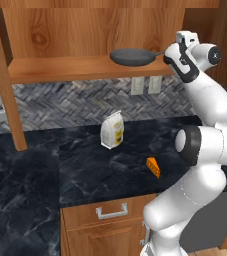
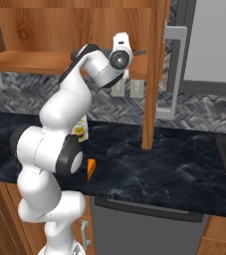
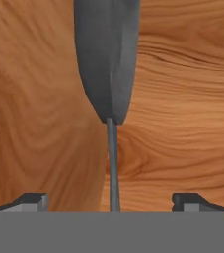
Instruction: Pick the pan from the cabinet and place it on the stove. Then turn on the stove burner for the pan.
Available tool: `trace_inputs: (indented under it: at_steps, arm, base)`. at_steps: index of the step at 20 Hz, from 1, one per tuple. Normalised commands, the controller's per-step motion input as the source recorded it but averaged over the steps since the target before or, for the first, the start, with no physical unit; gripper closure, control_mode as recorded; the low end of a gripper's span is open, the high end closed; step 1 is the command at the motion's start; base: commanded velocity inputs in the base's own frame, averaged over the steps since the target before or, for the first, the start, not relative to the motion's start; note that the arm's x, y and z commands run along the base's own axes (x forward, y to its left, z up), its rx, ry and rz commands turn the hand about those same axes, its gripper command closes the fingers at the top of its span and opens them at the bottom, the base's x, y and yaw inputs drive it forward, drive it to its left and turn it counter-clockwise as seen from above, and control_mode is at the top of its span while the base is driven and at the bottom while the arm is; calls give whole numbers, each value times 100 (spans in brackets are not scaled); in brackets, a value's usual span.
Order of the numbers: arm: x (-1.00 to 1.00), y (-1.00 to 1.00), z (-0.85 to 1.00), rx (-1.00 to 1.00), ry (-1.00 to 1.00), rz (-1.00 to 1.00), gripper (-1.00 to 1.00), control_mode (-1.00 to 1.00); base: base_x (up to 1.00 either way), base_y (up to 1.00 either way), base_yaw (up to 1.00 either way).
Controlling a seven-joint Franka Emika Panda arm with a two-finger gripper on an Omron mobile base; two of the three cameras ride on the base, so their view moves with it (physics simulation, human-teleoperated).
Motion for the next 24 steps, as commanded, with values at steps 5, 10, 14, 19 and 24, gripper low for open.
trace_inputs:
  at_steps: [5,10,14,19,24]
  arm:
    - [5,-1,1,-4,-4,0,-100,-100]
    - [22,0,-1,-4,0,0,-100,-100]
    - [38,0,0,-3,2,0,-100,-100]
    - [30,-1,4,-2,0,0,-100,-100]
    - [22,0,1,-2,0,0,-100,-100]
  base:
    - [0,0,0]
    - [0,0,0]
    - [0,0,0]
    - [0,0,0]
    - [0,0,0]
